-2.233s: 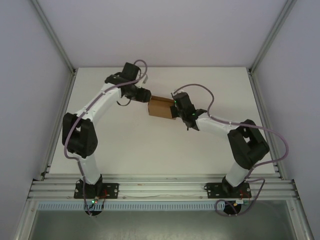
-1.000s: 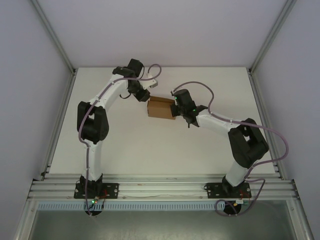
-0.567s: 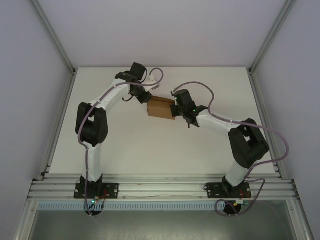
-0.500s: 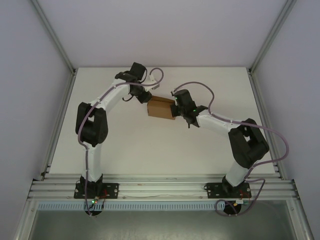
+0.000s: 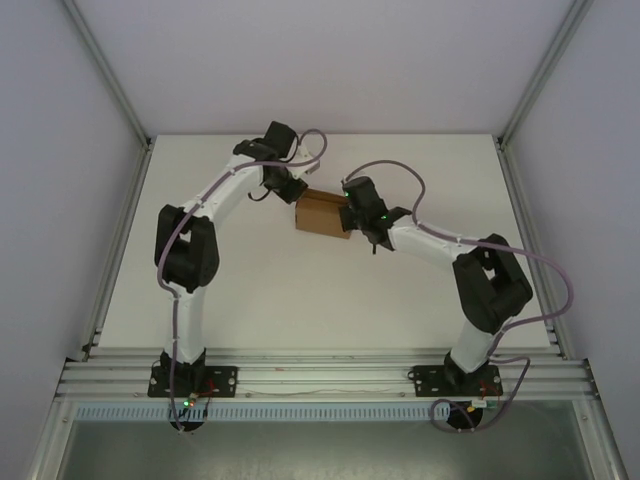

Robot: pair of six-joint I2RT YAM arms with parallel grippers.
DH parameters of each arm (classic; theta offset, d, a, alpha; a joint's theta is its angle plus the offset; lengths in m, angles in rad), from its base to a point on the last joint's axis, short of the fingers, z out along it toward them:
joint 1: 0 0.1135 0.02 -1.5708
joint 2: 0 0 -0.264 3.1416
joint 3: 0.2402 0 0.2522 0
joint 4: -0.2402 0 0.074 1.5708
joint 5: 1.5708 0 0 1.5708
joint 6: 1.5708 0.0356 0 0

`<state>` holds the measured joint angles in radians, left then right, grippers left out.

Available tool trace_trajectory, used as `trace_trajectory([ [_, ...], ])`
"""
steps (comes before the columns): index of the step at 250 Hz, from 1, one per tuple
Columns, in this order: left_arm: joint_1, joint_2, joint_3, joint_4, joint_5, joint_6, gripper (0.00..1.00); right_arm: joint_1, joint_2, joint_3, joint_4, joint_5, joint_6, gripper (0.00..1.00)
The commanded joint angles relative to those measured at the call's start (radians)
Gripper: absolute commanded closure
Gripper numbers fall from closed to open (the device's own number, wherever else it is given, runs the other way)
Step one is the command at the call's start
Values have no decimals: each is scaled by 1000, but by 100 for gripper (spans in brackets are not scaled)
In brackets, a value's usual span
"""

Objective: Assemble paper box

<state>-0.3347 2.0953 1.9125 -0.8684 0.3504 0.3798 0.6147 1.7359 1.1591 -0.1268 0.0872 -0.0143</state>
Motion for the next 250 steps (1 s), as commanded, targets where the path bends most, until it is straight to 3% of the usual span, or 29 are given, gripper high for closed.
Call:
trace_trajectory([
  [1, -19, 14, 84, -124, 19, -245, 100, 36, 94, -32, -272, 41, 72, 100],
  [49, -22, -35, 63, -160, 114, -393, 100, 69, 87, -25, -305, 126, 67, 100],
  [122, -16, 69, 265, -386, 250, -410, 100, 101, 105, -38, -292, 190, 42, 100],
  [195, -22, 68, 148, -344, 100, -480, 100, 103, 99, -46, -293, 191, 59, 100],
  [229, -52, 62, 106, -360, -77, -487, 100, 103, 94, -45, -297, 189, 71, 100],
  [250, -71, 34, 29, -302, -121, -520, 100, 104, 93, -45, -291, 183, 76, 100],
])
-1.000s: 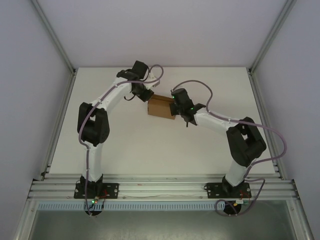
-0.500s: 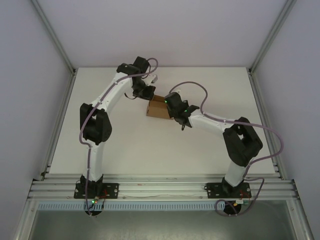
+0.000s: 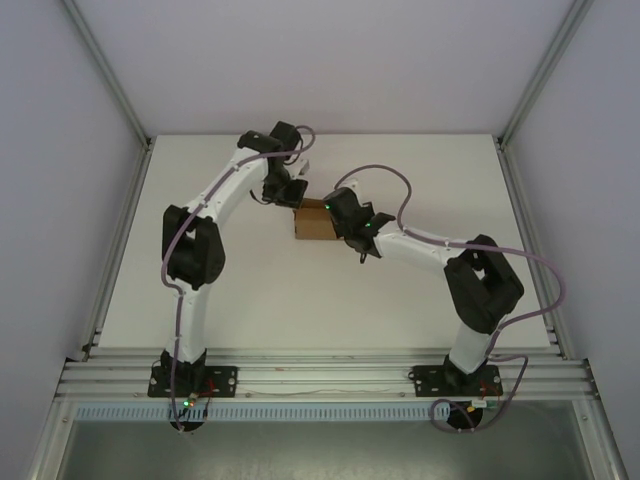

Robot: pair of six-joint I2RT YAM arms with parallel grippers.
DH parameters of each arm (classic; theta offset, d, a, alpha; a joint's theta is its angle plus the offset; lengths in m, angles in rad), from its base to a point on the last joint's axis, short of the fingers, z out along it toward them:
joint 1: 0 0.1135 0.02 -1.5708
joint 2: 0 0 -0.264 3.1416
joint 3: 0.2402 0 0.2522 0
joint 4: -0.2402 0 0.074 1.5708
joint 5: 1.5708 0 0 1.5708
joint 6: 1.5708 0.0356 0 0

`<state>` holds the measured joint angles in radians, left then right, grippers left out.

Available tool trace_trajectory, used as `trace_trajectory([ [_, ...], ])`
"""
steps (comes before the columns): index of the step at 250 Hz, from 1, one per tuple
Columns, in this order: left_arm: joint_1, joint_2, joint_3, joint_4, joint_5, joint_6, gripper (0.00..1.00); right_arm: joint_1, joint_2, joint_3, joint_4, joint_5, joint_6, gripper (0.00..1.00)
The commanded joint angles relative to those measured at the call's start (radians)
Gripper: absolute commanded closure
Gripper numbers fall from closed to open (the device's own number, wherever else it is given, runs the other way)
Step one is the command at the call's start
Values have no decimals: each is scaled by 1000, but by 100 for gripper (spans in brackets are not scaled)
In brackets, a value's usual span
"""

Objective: Assemble paper box

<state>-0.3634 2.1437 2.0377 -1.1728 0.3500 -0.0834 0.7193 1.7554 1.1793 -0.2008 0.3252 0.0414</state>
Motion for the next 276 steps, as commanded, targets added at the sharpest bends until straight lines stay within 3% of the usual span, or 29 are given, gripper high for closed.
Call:
trace_trajectory([
  [1, -43, -17, -100, 6, -120, -59, 100, -1, 74, -64, -216, -55, 20, 100],
  [48, -59, -122, -334, 235, -125, -192, 100, 4, 81, -68, -210, -54, 41, 100],
  [84, -60, -155, -410, 292, -90, -251, 100, 5, 81, -72, -211, -49, 46, 100],
  [150, -62, -138, -314, 212, -60, -273, 100, 6, 79, -71, -217, -53, 65, 100],
  [208, -95, -146, -420, 259, -240, -250, 100, 5, 63, -95, -199, -32, 56, 100],
  [276, -132, -263, -689, 483, -313, -259, 100, 4, 43, -121, -154, -12, 37, 100],
])
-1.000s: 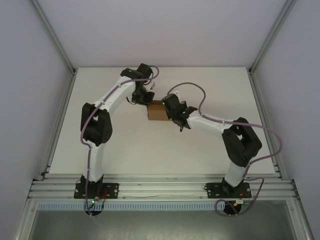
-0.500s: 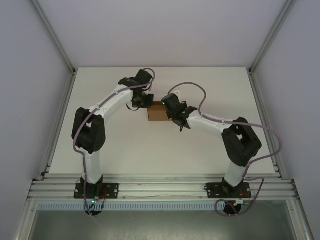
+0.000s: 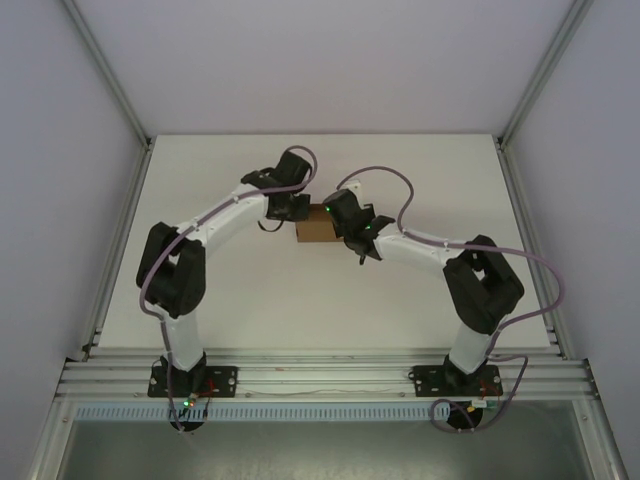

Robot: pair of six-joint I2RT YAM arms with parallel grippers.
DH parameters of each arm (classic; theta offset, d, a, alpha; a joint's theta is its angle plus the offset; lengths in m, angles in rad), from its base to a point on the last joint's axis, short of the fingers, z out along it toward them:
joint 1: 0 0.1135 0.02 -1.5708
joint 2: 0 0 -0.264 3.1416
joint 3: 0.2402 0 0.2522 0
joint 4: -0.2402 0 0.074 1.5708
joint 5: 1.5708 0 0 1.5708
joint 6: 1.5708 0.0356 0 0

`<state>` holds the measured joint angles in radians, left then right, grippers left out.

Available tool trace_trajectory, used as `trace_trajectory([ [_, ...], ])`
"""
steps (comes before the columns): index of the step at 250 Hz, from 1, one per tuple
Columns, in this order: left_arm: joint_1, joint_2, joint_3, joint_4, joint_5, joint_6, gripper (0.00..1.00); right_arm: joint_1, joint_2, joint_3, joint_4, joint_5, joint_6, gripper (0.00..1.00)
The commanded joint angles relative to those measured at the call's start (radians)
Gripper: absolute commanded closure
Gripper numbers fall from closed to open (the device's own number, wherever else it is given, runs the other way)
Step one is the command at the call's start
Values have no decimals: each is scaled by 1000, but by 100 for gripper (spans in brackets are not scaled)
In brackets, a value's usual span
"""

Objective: Assemble paper box

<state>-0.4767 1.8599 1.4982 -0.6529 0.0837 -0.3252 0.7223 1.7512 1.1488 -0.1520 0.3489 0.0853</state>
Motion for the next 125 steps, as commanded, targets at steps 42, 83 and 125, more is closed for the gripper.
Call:
trace_trajectory([
  [42, -28, -9, -249, 64, -45, -32, 100, 2, -7, -82, -188, -74, -27, 100],
  [83, -39, -13, -293, 123, -17, -35, 100, -3, -84, -71, -167, -113, -46, 88],
  [125, -70, 2, -283, 132, -50, -20, 100, -38, -137, 5, -223, -131, 9, 75],
])
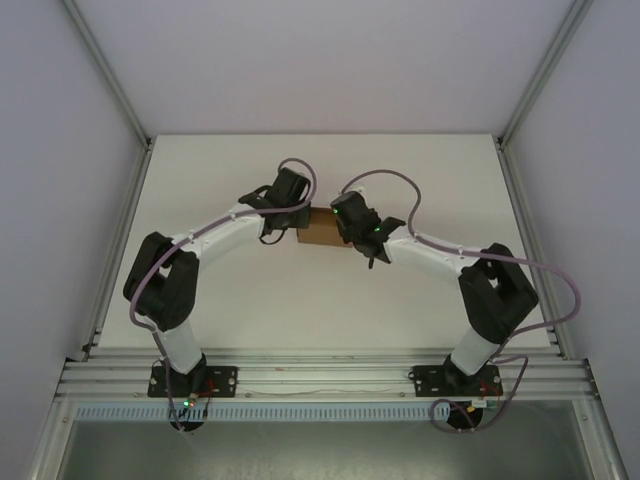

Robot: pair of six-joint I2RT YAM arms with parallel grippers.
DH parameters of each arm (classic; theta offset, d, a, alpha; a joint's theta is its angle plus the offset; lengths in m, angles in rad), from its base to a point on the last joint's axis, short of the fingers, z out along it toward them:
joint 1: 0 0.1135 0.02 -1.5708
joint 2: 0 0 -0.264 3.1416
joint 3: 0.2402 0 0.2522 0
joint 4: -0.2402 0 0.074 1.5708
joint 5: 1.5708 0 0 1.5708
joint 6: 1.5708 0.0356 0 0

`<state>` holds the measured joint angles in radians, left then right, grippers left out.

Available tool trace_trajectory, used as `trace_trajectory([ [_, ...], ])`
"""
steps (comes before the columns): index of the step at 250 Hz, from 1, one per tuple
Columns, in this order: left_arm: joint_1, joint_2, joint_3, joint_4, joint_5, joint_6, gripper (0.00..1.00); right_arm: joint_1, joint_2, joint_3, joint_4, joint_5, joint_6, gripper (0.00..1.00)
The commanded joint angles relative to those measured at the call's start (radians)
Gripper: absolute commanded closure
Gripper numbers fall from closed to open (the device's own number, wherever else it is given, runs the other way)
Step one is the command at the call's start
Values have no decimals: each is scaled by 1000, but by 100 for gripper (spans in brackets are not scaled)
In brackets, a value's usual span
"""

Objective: Assemble paper box

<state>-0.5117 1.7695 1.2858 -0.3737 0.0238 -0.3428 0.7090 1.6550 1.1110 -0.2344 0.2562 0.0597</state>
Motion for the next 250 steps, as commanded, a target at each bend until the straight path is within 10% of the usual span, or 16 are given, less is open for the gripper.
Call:
trace_trajectory([
  [1, -36, 92, -71, -148, 9, -3, 100, -25, -42, 44, -141, -41, 36, 75],
  [122, -74, 92, -73, -119, -6, -11, 100, -120, -209, -32, -27, -237, 163, 48],
  [250, -80, 78, -61, -118, -12, 7, 100, -162, -8, 63, -63, -286, 213, 65],
])
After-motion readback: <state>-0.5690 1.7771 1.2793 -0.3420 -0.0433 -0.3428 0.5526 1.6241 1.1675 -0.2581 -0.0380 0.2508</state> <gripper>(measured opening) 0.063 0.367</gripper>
